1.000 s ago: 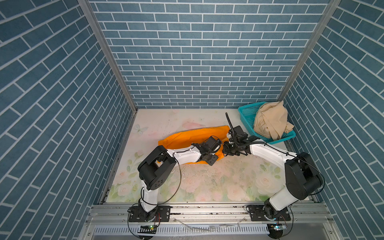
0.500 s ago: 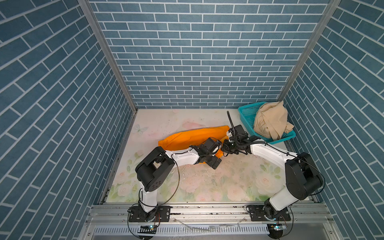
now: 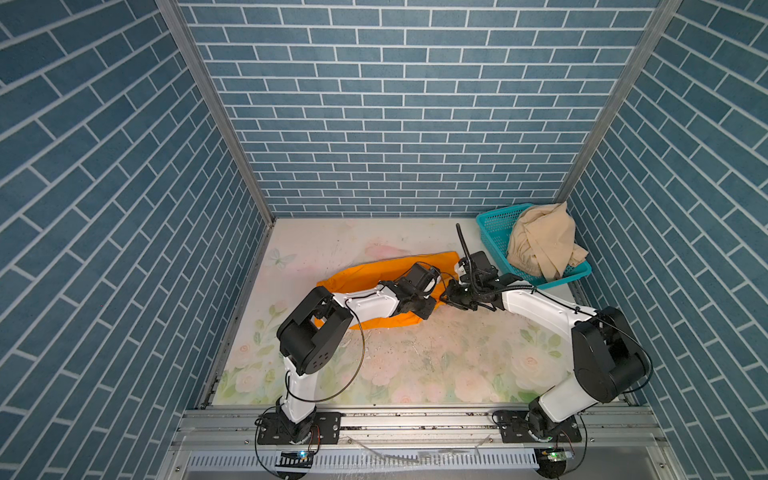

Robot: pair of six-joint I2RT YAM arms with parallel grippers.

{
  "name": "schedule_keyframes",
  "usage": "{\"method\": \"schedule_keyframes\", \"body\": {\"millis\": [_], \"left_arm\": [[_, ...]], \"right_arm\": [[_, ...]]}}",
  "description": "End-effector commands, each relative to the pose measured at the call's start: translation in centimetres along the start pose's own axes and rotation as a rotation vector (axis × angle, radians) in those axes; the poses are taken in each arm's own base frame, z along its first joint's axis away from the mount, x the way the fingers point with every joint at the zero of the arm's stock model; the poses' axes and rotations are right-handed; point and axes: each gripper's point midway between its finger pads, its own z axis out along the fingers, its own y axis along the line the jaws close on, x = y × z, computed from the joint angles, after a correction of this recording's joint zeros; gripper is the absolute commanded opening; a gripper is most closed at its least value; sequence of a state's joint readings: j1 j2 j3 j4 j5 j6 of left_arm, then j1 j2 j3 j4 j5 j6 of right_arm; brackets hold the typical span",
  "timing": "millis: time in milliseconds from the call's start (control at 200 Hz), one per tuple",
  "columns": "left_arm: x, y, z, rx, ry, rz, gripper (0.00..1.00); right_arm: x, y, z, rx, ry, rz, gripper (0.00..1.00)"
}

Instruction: Fold and stack the shorts

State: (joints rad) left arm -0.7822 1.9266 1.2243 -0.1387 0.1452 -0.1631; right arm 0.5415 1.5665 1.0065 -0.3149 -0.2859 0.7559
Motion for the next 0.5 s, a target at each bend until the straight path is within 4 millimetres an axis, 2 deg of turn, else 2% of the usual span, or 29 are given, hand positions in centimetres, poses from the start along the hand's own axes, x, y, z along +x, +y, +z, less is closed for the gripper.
{"method": "schedule_keyframes", "body": {"millis": [0, 90, 205, 340, 495], "left_arm": [[0.2, -0.4, 0.4, 0.058, 0.001, -0.026, 0.0], [0.3, -0.6, 0.5, 0.075, 0.0, -0.028, 0.0], [0.1, -0.8, 1.1, 0.124, 0.02, -0.058, 0.0], [-0.1, -0.3, 1.5, 0.125, 0.041, -0.084, 0.0], [-0.2, 0.5, 1.1, 0.097, 0.059, -0.089, 0.0]], "right_arm": [[-1.1, 0.4, -1.4, -0.023, -0.066, 0.019, 0.29], [-1.3, 0.6, -1.5, -0.041, -0.074, 0.028, 0.37], [-0.6, 0.3, -2.9, -0.034, -0.085, 0.036, 0.41], [1.9, -1.3, -3.9, -0.036, -0.079, 0.104, 0.47], [4.3, 0.2, -2.6, -0.241, -0.128, 0.25, 0.56]]}}
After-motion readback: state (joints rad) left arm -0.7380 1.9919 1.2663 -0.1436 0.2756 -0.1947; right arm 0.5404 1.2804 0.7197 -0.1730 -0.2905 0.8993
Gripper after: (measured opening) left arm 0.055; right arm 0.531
